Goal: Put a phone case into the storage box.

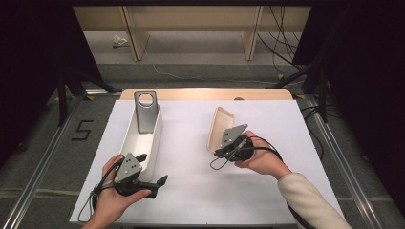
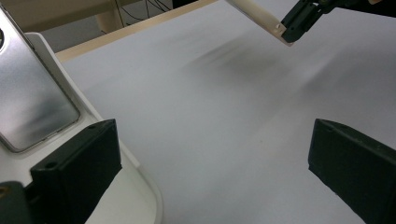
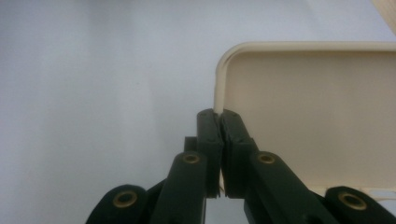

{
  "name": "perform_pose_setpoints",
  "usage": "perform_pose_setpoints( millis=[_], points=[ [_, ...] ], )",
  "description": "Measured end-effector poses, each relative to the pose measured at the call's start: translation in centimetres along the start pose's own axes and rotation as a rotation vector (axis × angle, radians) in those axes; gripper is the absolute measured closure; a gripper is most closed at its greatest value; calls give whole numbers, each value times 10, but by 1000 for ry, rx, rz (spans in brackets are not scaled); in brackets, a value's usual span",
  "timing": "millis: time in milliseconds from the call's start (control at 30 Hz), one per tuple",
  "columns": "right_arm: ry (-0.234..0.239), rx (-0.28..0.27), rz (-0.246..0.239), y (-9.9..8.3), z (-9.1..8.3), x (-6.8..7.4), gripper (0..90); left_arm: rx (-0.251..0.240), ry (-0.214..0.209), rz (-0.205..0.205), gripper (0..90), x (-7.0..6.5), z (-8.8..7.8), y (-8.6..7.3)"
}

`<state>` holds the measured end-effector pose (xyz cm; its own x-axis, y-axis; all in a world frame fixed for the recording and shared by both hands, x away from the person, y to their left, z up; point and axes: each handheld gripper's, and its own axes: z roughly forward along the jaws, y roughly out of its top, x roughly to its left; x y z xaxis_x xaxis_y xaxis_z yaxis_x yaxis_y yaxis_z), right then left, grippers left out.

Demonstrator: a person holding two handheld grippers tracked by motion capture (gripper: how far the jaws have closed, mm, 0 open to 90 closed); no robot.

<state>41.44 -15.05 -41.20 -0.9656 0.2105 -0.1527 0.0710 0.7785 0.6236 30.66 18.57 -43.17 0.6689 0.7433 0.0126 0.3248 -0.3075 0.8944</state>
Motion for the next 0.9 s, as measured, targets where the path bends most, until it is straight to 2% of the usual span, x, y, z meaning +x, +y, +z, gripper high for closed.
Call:
perform_pose_setpoints(
  millis=[267, 400, 633, 900],
  points=[
    [17, -47, -16, 0, -11, 15, 883, -15, 5, -16, 48, 6, 2, 9],
    [26, -57, -21, -2, -14, 23, 883, -21, 2, -31, 55, 12, 6, 20],
    [39, -71, -28, -6, -18, 37, 883, -15, -11, -37, 69, 21, 21, 43],
    [47, -74, -32, -10, -20, 46, 883, 14, -30, -20, 80, 24, 41, 64]
  ],
)
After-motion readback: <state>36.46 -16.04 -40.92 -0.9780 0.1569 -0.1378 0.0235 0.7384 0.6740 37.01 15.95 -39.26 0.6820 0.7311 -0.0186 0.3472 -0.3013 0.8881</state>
